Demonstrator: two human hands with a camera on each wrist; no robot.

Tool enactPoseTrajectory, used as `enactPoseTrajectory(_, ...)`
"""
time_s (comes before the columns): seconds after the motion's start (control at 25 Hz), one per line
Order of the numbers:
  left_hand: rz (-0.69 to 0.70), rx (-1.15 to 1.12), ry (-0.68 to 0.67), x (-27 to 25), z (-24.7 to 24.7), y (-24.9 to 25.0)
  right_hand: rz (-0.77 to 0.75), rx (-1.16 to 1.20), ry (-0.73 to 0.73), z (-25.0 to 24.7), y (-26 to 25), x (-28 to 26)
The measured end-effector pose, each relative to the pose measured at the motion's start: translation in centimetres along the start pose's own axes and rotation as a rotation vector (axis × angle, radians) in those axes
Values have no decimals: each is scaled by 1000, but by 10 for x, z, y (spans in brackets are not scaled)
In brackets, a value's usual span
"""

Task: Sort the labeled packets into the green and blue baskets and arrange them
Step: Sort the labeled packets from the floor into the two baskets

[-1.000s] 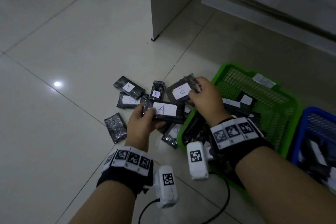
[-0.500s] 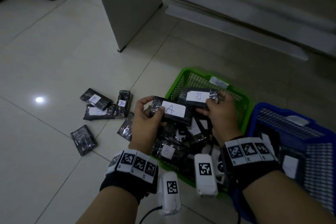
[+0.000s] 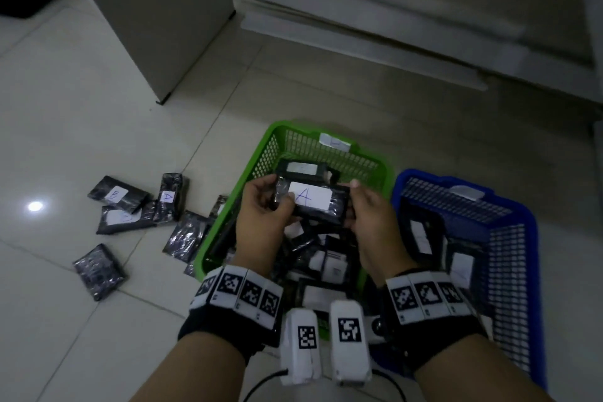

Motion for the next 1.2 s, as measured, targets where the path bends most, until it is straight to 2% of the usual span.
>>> enactPoseTrajectory(0.08, -13, 59, -42, -5, 32, -8, -74, -38, 3, -27, -11, -6)
enactPoseTrajectory(0.16, -12, 175, -121, -16, 71, -17, -127, -168, 80, -71, -12, -4)
enactPoseTrajectory(0.28, 72, 502, -239, -37, 123, -35, -73, -219, 385, -154, 9, -2)
enactPoseTrajectory(0.36, 173, 780, -305, -49, 144, -52, -2, -210, 486, -186, 29, -2)
enactPoseTrajectory(0.48, 288, 1041, -393, -62, 159, -73, 105, -243, 455, -197, 62, -2)
enactPoseTrajectory(0.6, 351, 1041, -412, -66, 162, -76, 98, -341, 449, -199, 68, -3)
enactPoseTrajectory(0.72, 345, 1024, -425, -67, 155, -73, 96, -456, 459, -200, 57, -11)
enactPoseTrajectory(0.84, 365, 943, -390, -71, 134, -54, 47, -594, 427, -189, 41, -26)
enactPoseTrajectory(0.96, 467, 859, -241, -72, 90, -20, -107, -711, 351, -154, 24, -36)
enactPoseTrajectory(1.08, 496, 830, -26, -68, 22, 3, -344, -658, 151, -79, -2, -48)
enactPoseTrajectory(1.2, 430, 771, 172, -60, -60, 12, -432, -594, -88, 9, -12, -66)
Point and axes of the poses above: each hand's wrist, its own x-axis towards the middle knuckle, its own z-axis out of the palm, y = z × x, the point moved 10 cm from there along x, towards the middle knuckle, and after that the axes turned 12 degrees about -z, right-handed, at the moved point
